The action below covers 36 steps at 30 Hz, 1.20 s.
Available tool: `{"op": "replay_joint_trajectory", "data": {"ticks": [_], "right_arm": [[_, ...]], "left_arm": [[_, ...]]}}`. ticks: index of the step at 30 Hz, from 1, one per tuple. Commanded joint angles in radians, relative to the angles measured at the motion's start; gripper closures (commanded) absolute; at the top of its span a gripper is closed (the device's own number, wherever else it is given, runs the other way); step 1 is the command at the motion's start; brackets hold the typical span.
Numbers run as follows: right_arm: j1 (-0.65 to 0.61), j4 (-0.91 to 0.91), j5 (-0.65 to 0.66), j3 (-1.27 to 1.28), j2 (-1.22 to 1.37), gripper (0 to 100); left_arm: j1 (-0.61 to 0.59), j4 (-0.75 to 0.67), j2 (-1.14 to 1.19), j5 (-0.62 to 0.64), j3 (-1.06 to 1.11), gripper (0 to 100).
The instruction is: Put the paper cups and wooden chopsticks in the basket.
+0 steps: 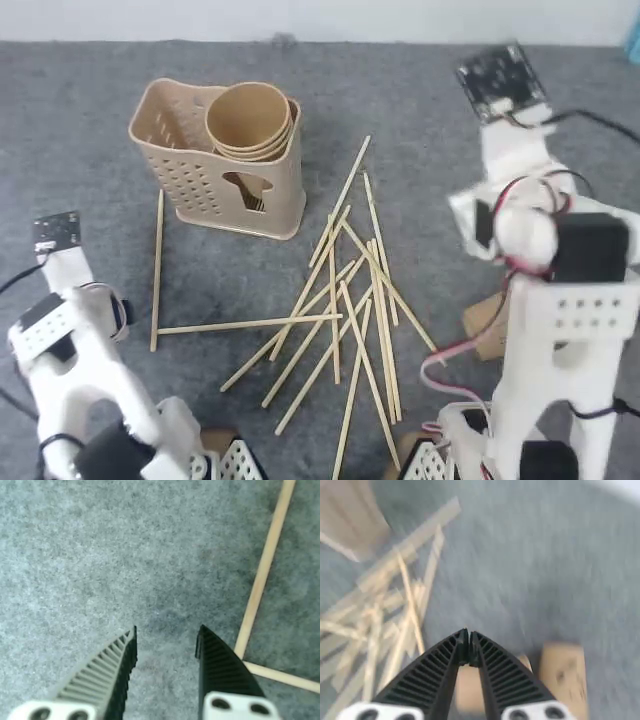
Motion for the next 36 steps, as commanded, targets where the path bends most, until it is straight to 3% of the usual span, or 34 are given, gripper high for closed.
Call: {"op": "replay_joint_trajectory", "data": {"ticks": [1, 7, 17, 27, 36], "right_arm": [[0.114, -0.002, 0.133, 0.203, -0.036, 89.0], [0.291, -0.179, 0.157, 0.428, -0.025, 79.6], [0.455, -0.406, 0.316, 0.643, -0.025, 78.6], [0.584, -0.418, 0.44, 0.674, -0.01, 78.6], [0.625, -0.599, 0.446, 0.743, 0.194, 79.0]], "left_arm": [[0.009, -0.018, -0.038, -0.008, -0.002, 81], [0.009, -0.018, -0.038, -0.003, -0.004, 81], [0.009, -0.018, -0.038, -0.002, -0.004, 81], [0.009, -0.018, -0.038, -0.002, -0.004, 81], [0.009, -0.018, -0.038, -0.002, -0.004, 81]]}}
